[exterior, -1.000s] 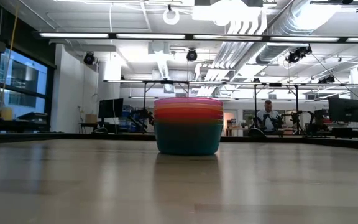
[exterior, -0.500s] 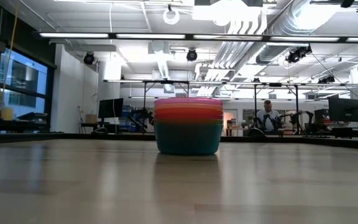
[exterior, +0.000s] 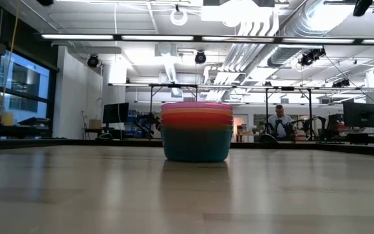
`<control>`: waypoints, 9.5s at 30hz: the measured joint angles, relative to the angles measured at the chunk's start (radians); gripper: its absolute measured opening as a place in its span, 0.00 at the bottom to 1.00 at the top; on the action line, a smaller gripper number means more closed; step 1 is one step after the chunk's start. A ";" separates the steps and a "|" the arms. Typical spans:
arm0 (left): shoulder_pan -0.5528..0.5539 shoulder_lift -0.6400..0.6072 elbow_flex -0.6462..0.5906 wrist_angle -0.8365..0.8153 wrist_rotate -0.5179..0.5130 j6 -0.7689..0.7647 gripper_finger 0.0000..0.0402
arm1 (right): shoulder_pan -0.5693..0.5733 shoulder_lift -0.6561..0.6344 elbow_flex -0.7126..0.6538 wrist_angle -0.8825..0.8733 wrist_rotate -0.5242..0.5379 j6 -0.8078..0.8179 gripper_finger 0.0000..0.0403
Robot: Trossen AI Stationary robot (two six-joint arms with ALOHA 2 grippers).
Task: Nest bowls inside each other
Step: Return to Home Position
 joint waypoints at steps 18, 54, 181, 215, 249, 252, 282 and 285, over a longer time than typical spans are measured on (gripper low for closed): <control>0.000 0.001 -0.276 0.197 0.109 -0.009 0.46 | 0.000 0.003 0.000 -0.230 -0.131 0.023 0.40; 0.000 0.001 -0.332 0.299 0.102 0.058 0.46 | 0.000 -0.004 -0.490 0.324 -0.104 -0.142 0.40; 0.001 0.003 -0.332 -0.140 0.207 -0.018 0.46 | 0.000 0.012 -0.564 0.195 -0.323 -0.246 0.29; 0.000 0.003 -0.332 -0.140 0.208 -0.018 0.46 | 0.000 0.012 -0.565 0.195 -0.324 -0.219 0.29; 0.000 0.003 -0.332 -0.140 0.207 -0.017 0.46 | 0.000 0.012 -0.566 0.195 -0.324 -0.220 0.29; 0.000 0.003 -0.332 -0.140 0.208 -0.017 0.46 | 0.000 0.012 -0.566 0.195 -0.324 -0.221 0.29; 0.000 0.003 -0.332 -0.140 0.207 -0.018 0.46 | 0.000 0.012 -0.566 0.195 -0.324 -0.222 0.29; 0.000 0.003 -0.332 -0.140 0.207 -0.017 0.46 | 0.000 0.012 -0.566 0.195 -0.324 -0.222 0.29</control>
